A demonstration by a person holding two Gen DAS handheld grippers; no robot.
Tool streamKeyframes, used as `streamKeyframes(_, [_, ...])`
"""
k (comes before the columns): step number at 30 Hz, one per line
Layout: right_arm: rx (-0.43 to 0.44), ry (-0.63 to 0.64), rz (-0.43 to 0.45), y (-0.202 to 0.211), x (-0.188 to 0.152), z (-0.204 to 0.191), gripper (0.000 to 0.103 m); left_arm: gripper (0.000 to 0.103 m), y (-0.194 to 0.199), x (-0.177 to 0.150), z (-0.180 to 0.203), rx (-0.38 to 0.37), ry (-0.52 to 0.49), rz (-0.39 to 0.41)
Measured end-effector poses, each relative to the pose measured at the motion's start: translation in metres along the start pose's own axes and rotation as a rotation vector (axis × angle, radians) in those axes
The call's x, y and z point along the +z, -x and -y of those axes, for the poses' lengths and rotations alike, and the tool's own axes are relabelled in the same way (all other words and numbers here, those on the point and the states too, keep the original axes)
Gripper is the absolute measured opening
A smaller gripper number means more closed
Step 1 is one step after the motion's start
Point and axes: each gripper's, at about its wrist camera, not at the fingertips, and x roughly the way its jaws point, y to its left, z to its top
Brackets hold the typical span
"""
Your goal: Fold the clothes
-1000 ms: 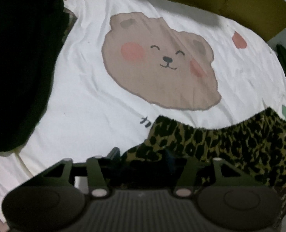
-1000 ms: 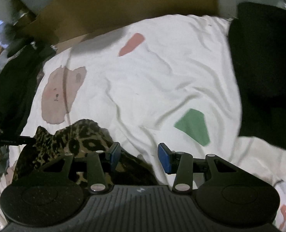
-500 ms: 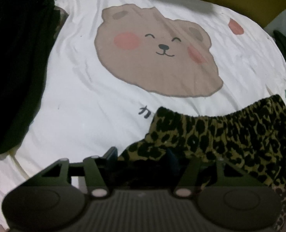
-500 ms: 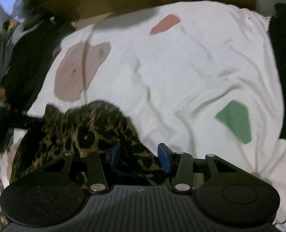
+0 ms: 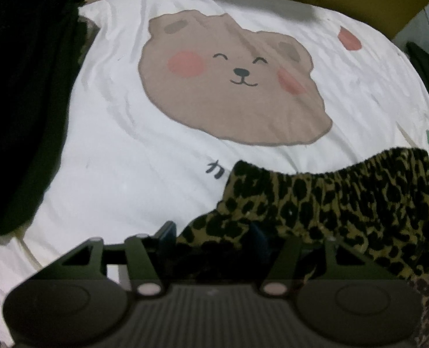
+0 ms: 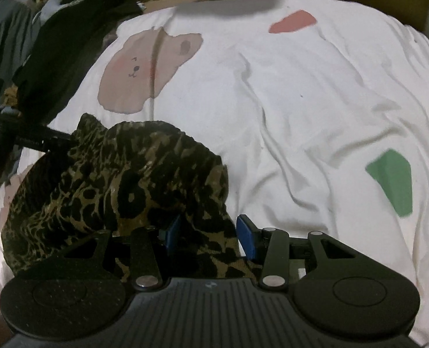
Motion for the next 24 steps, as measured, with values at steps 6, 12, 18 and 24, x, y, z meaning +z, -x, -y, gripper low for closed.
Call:
streamKeyframes(6, [0.018,0.022,0.009,-0.007,0.000,-0.004,0.044,0.060,-0.001,0.001,0.001,-0.016,-0.021,0.007])
streamKeyframes(12, [0.009,0.028,0.026,0.007,-0.002,-0.002,0.008,0.019,0.005,0.000,0.000,-0.051,-0.035,0.009])
streamKeyframes(18, [-0.055,-0.013,0.098,0.042,0.002,0.004,0.006,0.014,0.031,0.003,0.000,-0.043,-0.036,0.093])
streamKeyframes(24, [-0.158,0.065,0.200,0.073,0.011,-0.007,0.005,0.013,0.048,0.017,0.004,-0.038,-0.043,0.174])
